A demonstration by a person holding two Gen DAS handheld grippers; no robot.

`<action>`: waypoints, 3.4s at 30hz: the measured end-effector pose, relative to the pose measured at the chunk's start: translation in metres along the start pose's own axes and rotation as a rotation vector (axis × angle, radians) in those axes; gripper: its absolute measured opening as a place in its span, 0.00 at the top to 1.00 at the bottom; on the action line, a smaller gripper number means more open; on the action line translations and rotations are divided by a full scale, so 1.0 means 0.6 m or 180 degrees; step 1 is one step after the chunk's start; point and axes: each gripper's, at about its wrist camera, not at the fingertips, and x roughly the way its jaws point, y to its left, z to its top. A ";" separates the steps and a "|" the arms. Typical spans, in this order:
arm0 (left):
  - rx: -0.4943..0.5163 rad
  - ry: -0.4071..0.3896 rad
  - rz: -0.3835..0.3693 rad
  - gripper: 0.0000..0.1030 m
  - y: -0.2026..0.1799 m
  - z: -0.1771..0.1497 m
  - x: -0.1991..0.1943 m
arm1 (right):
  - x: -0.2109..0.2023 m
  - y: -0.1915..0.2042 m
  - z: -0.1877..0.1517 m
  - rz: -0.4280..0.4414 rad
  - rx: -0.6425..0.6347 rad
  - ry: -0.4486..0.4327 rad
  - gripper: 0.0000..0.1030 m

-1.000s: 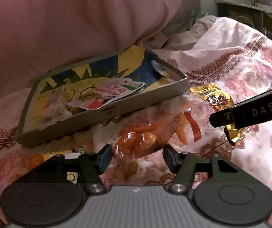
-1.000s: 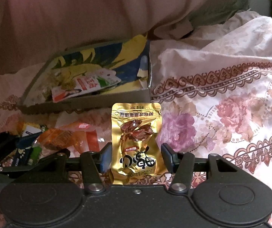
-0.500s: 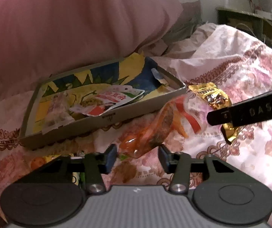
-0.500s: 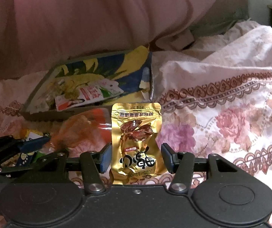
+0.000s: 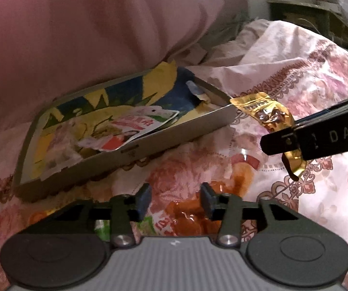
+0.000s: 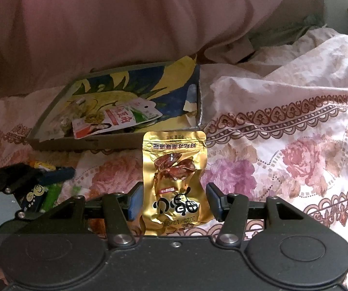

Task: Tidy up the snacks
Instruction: 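Close the left tool on the orange candied bag while the right tool holds the gold pouch, then carry the orange bag and gold pouch into the printed tray with both tools, then open both tools over the tray and withdraw them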

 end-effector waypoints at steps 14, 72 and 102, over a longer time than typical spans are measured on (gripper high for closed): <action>0.0725 0.0172 -0.0216 0.13 -0.040 -0.019 0.034 | 0.014 -0.013 0.017 0.0012 0.0123 -0.0066 0.45; -0.1278 -0.0257 0.0587 0.41 0.225 0.078 0.067 | 0.154 0.088 0.119 0.0010 -0.0648 -0.0608 0.45; -0.1420 -0.0485 0.0546 0.05 0.221 0.088 -0.002 | 0.046 0.055 0.118 0.0007 -0.0152 -0.0823 0.07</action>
